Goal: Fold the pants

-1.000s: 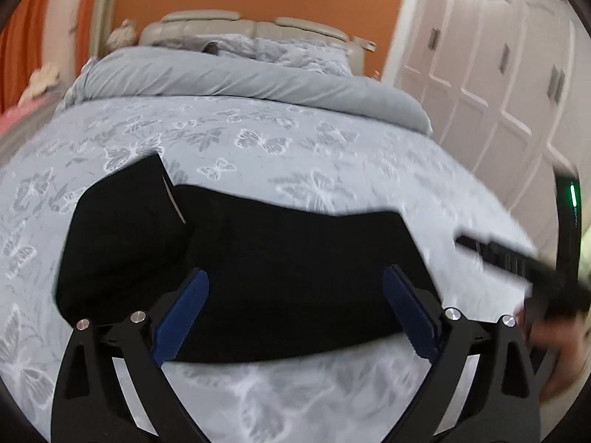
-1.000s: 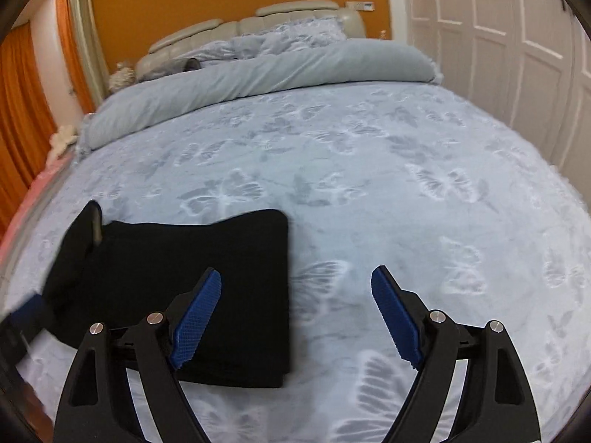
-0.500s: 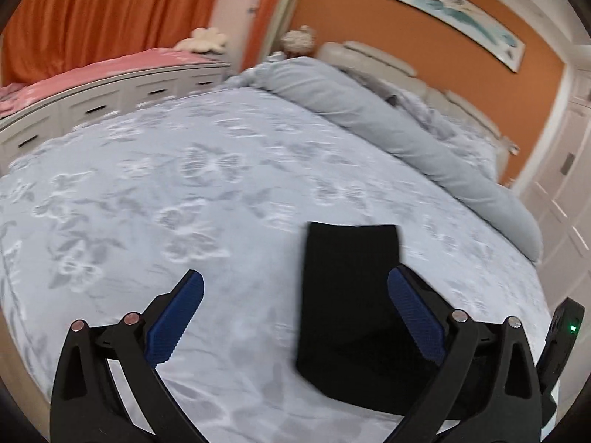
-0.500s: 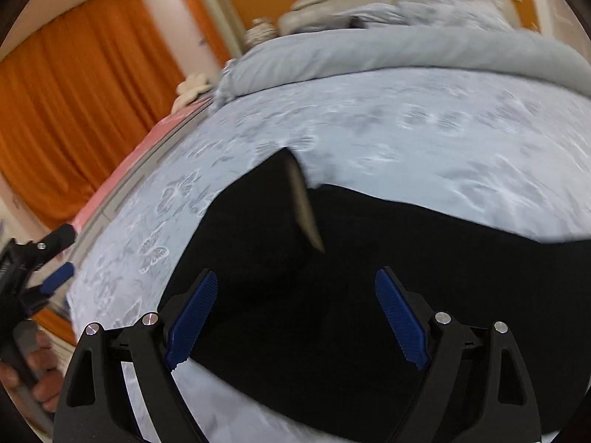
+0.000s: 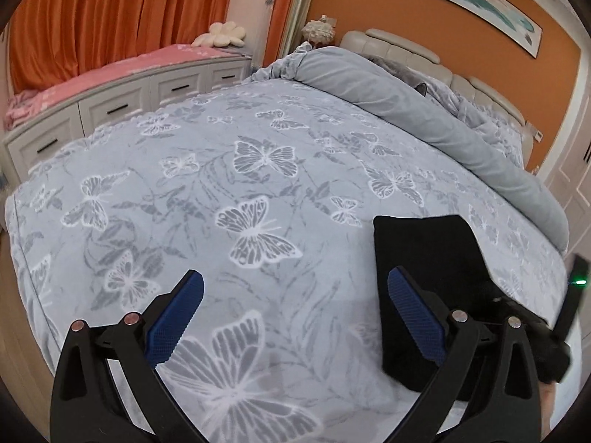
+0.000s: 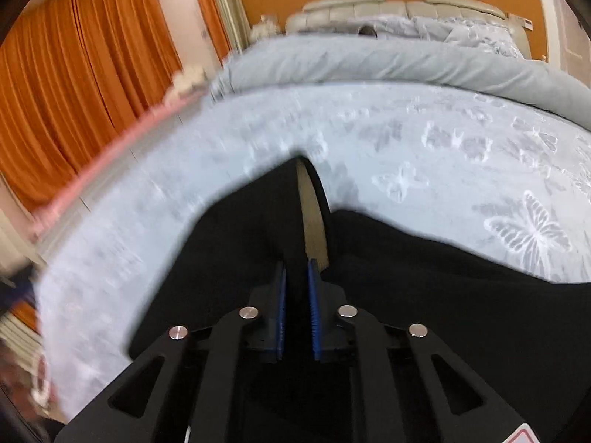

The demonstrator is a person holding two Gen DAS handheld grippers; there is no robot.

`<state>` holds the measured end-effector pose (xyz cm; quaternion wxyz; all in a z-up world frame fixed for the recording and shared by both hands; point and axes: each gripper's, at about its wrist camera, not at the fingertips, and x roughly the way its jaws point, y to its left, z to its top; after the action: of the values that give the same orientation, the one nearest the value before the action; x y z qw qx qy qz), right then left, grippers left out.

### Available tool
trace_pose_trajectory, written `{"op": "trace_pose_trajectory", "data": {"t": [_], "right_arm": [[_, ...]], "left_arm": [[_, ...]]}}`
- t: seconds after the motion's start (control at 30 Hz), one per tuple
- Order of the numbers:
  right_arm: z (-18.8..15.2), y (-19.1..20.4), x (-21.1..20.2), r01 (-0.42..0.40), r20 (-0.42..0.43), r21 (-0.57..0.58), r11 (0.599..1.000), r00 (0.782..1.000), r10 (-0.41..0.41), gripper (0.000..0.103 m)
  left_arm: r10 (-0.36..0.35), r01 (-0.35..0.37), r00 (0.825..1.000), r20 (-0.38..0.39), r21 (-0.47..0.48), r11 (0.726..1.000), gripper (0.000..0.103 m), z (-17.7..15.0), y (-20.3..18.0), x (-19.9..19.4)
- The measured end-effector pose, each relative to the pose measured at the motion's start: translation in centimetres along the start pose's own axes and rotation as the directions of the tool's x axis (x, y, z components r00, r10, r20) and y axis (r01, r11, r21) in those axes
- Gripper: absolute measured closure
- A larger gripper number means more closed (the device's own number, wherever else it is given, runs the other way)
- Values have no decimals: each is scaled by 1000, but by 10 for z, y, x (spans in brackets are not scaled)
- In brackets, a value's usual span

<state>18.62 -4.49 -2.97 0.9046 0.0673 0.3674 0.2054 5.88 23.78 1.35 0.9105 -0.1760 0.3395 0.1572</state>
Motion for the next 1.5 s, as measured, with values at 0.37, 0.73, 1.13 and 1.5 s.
{"op": "trace_pose_trajectory", "data": {"t": [0.37, 0.73, 1.13, 1.5], "right_arm": [[8, -21, 11, -5, -74, 57, 998, 997, 9, 37], [17, 11, 71, -57, -257, 16, 998, 965, 59, 85], [6, -117, -161, 6, 37, 262, 965, 999, -16, 88], [-91, -238, -153, 170, -149, 483, 859, 983, -110, 70]], "left_arm": [[-36, 37, 999, 15, -25, 999, 5, -7, -26, -7], [-68, 68, 998, -15, -2, 998, 5, -3, -44, 9], [-111, 110, 993, -45, -26, 994, 5, -9, -52, 8], [-198, 220, 968, -155, 138, 966, 5, -56, -145, 18]]}}
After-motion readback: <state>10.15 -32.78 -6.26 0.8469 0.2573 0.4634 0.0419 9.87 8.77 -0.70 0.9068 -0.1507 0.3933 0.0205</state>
